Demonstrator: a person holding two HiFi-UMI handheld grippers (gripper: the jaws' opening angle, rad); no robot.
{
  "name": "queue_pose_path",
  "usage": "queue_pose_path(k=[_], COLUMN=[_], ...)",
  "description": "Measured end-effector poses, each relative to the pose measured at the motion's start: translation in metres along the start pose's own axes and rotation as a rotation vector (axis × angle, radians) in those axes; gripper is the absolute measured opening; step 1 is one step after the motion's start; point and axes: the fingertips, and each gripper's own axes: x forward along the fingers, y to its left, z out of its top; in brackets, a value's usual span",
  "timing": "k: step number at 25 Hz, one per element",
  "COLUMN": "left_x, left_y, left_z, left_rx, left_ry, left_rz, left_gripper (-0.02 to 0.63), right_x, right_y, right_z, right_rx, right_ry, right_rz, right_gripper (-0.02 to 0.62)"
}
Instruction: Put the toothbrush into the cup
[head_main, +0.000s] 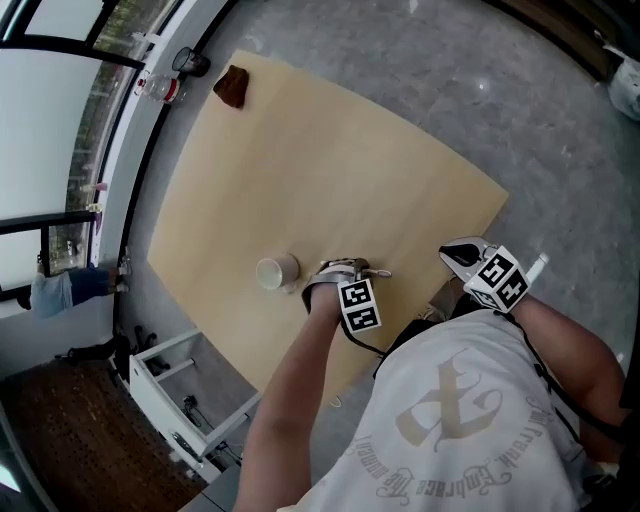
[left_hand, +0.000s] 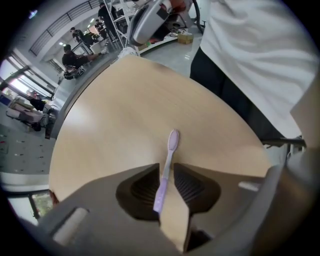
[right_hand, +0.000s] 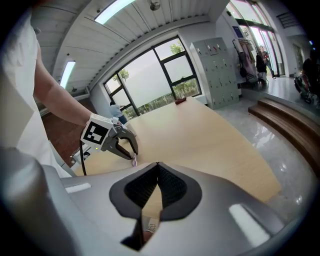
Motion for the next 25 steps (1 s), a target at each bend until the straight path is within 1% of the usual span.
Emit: queue_pose_path(k=[1, 2, 5, 7, 12, 17, 19, 22, 25], left_x=[0.001, 0.001, 0.0, -0.001, -0.002, 0.0, 0.0, 0.0, -0.002], left_y=[0.0, 0.001, 0.002, -0.002, -0.007, -0.008, -0.009, -0.01, -0.01], left_z=[-0.001, -0.003, -0.005, 0.001, 0.01, 0.01, 0.01, 0.011, 0.011], left_rx=[0.01, 0.016, 0.018, 0.04, 0.121, 0.256, 0.29, 0.304, 0.296], left_ry=[-0.001, 0.0, 0.0, -0.006, -0.007, 0.027, 0.039, 0.052, 0.059], left_rz=[-0.002, -0.002, -0.01, -0.028, -0.049, -0.047, -0.053, -0.067, -0.072], left_gripper=[0.074, 0.069, 0.075, 0.08, 0.089, 0.089, 0.086, 0.084, 0.082], right_x=[-0.003, -0.004, -0.009, -0.015, -0.025, -0.026, -0.026, -0.027, -0.028], right_y=[-0.003, -0.005, -0.01, -0.011, -0.012, -0.012, -0.011, -0.009, -0.006], right_z=[-0.001, -0.001, -0.001, -0.003, -0.007, -0.009, -0.009, -0.01, -0.01], right_rx=[0.01, 0.017, 0.024, 0.032, 0.05, 0.055, 0.06, 0.059, 0.06], right_ry=[-0.004, -0.008, -0.015, -0.019, -0.031, -0.032, -0.036, -0.044, -0.048], right_rz=[-0.013, -0.023, -0.036, -0.043, -0.06, -0.071, -0.075, -0.077, -0.078], right_gripper=[0.012, 0.012, 0.012, 0.012, 0.012, 0.012, 0.012, 0.012, 0.012])
